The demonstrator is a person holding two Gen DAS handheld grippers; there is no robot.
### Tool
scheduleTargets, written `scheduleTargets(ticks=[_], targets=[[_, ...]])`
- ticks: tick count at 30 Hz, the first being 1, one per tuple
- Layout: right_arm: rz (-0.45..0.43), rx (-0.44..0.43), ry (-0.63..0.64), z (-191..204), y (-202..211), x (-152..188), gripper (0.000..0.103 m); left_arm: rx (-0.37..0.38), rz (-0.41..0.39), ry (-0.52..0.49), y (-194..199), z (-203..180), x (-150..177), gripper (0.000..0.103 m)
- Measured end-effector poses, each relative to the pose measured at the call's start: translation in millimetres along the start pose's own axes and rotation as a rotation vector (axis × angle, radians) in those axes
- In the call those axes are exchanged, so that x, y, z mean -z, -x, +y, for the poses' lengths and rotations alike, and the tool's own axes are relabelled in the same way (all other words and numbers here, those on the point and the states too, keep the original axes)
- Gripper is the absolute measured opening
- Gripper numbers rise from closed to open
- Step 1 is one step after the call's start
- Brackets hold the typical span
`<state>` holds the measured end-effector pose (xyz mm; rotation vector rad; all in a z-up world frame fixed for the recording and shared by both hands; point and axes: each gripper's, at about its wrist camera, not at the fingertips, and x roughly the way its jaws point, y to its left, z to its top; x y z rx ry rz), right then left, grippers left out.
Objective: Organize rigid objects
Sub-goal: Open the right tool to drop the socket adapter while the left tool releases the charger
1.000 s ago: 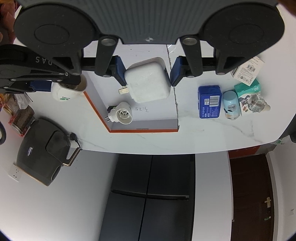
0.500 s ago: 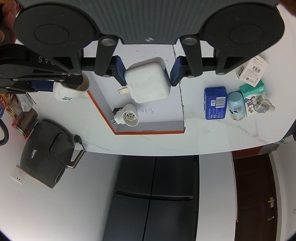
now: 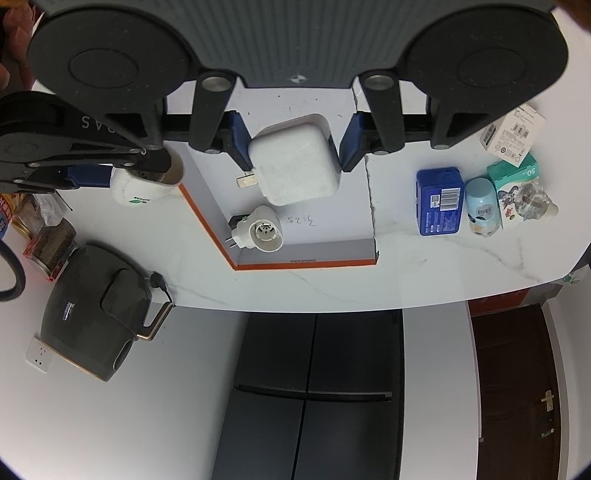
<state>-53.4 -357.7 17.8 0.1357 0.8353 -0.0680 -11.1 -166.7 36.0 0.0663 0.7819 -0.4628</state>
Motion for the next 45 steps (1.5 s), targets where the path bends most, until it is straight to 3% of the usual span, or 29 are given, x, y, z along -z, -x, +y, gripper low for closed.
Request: scheduleTargets(ticks=[34,45], targets=[[0.091,-0.014,0.026,-13.1,-95.7,-55.1,0.062,0.001,0.075,0.017,-84.0,6.7,-39.3,0.052],[0.09,-0.006,0.049,-14.1,-110.1,-71.2,0.062,0.0,0.098,0.022,-101.5,6.5,-43.6,0.052]])
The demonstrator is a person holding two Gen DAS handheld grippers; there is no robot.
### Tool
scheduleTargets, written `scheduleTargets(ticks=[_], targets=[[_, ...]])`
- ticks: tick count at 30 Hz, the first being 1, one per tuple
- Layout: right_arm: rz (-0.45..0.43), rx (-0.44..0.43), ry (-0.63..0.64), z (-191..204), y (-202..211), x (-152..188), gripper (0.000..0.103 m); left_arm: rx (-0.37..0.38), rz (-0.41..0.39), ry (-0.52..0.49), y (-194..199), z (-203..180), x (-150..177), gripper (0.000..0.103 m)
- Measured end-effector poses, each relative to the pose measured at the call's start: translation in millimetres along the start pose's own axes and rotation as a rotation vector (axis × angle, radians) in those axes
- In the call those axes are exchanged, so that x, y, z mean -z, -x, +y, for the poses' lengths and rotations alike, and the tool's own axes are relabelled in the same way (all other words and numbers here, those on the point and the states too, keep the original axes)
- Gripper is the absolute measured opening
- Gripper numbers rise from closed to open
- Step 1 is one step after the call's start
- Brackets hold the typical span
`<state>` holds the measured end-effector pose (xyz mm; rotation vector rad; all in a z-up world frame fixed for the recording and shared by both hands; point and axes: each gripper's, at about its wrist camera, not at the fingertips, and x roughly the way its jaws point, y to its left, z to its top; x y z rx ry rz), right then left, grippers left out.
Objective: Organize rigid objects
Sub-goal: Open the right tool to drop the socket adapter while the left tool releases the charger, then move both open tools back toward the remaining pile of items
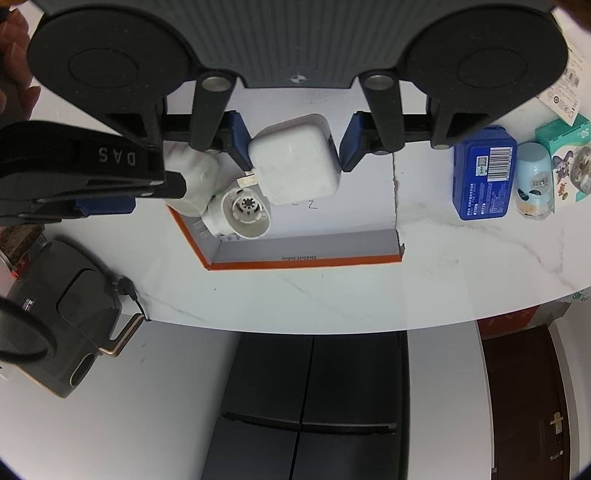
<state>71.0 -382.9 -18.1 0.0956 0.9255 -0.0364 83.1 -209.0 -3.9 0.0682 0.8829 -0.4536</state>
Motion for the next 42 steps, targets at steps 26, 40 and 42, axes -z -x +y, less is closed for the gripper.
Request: scheduleTargets(ticks=[26,40,42], targets=[[-0.086,0.007,-0.076,-20.9,56.8,23.9,0.069,0.018,0.008,-0.001,13.0,-11.2,-2.5,0.081],[-0.066,-0.072,-0.024,33.8,73.6,48.9,0.074,-0.112,-0.021,0.092,82.6,39.8,35.9,0.088],[-0.066,-0.085,-0.005,45.4,75.5,51.3,0.074,-0.125,-0.022,0.111,89.9,49.2,41.7,0.088]])
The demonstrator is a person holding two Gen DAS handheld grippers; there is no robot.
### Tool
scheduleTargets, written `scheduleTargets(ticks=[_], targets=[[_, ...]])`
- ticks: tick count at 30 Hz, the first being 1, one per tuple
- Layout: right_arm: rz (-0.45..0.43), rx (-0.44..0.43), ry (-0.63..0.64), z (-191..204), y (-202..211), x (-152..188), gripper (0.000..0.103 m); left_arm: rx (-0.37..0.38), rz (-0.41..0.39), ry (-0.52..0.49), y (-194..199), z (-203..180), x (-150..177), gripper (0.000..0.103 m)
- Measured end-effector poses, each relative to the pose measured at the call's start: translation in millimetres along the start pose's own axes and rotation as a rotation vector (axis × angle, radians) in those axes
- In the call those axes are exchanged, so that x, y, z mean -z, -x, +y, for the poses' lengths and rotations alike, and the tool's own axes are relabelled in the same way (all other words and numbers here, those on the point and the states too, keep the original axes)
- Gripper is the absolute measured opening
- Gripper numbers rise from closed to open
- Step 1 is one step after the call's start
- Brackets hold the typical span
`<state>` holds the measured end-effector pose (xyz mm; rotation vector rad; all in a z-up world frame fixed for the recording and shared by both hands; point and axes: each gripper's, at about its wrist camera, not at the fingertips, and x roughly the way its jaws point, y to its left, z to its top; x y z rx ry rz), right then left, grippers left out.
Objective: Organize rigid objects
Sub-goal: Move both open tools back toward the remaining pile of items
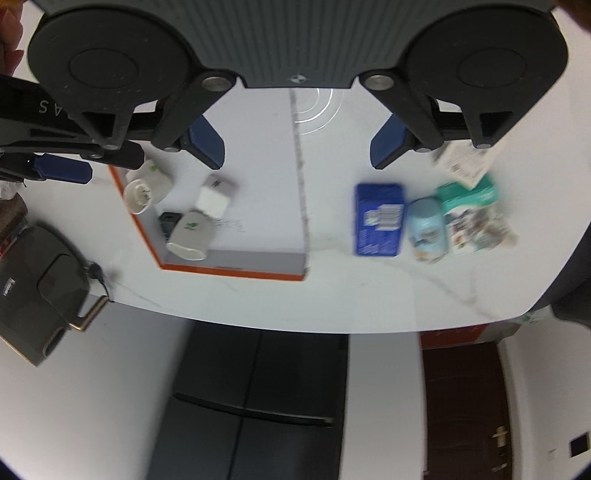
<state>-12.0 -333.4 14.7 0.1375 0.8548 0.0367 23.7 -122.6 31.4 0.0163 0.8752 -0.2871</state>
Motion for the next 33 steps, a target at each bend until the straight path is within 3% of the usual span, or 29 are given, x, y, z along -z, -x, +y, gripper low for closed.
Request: scheduleTargets(ticks=[14,19,23,26,33], targets=[[0.013,-0.11,0.118,71.2,-0.6,7.9,0.075,-0.123,-0.033,0.153,42.3,62.3,32.4,0.089],[0.022,-0.144,0.151,91.0,-1.8,13.0,0.076,-0.197,-0.053,0.192,54.6,76.0,50.7,0.094],[0.037,-0.171,0.168,103.1,-5.7,17.6,0.076,-0.273,-0.039,0.268,51.3,96.0,65.6,0.095],[0.05,-0.186,0.184,110.2,-8.8,22.6,0.076,-0.284,-0.013,0.333,42.1,109.8,71.3,0.095],[0.084,-0.192,0.202,114.2,-17.9,29.2,0.076,-0.348,0.036,0.365,6.9,120.1,75.2,0.099]])
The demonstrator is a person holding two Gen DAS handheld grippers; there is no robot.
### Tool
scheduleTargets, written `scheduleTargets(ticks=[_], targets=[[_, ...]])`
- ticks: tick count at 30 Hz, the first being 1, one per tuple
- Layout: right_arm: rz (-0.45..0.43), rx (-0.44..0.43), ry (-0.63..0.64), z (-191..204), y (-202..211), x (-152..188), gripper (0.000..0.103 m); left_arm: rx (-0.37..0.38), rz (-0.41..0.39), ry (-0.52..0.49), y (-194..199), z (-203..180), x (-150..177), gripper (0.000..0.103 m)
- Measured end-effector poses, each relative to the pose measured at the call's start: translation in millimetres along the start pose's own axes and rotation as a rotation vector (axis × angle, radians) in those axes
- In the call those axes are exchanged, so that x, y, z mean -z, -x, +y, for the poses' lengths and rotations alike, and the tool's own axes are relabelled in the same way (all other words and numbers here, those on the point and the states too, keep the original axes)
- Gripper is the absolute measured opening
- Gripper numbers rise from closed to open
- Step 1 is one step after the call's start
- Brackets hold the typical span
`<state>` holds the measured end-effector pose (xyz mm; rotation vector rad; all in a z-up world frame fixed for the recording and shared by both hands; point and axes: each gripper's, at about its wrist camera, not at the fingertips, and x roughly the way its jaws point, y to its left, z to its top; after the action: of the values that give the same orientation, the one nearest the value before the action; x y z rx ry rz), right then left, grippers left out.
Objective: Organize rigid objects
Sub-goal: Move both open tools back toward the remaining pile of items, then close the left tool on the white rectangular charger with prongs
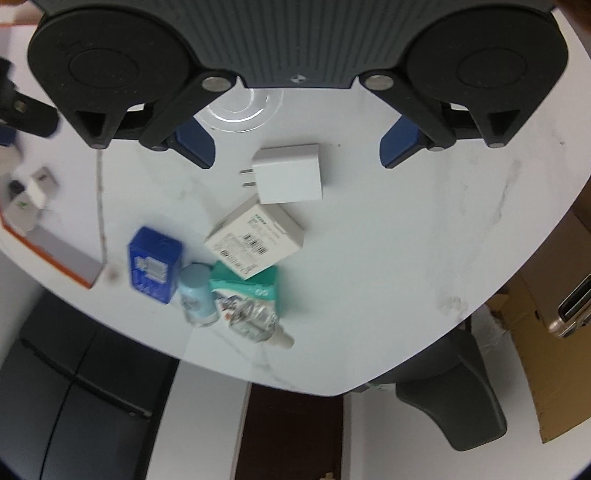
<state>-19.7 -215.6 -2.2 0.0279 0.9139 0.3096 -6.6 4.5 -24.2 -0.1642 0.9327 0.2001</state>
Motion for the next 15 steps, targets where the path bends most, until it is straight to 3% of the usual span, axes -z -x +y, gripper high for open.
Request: scheduleTargets(ticks=[5,11,14,15], targets=[[0.02,0.005,0.0,-3.1,-6.9,0.0,0.076,0.003,0.047,0.018,-24.0,-0.3,1.7,0.099],[0.034,0.012,-0.011,-4.1,-18.9,-4.6,0.076,-0.008,0.045,-0.003,-42.6,0.5,0.1,0.097],[0.043,0.017,-0.012,-2.2,-26.4,-7.6,0.077,0.031,0.033,-0.01,-47.5,4.8,-0.2,0.082],[0.046,0.016,-0.01,-1.2,-28.7,-8.6,0.077,0.044,0.026,-0.022,-47.5,5.1,-0.3,0.073]])
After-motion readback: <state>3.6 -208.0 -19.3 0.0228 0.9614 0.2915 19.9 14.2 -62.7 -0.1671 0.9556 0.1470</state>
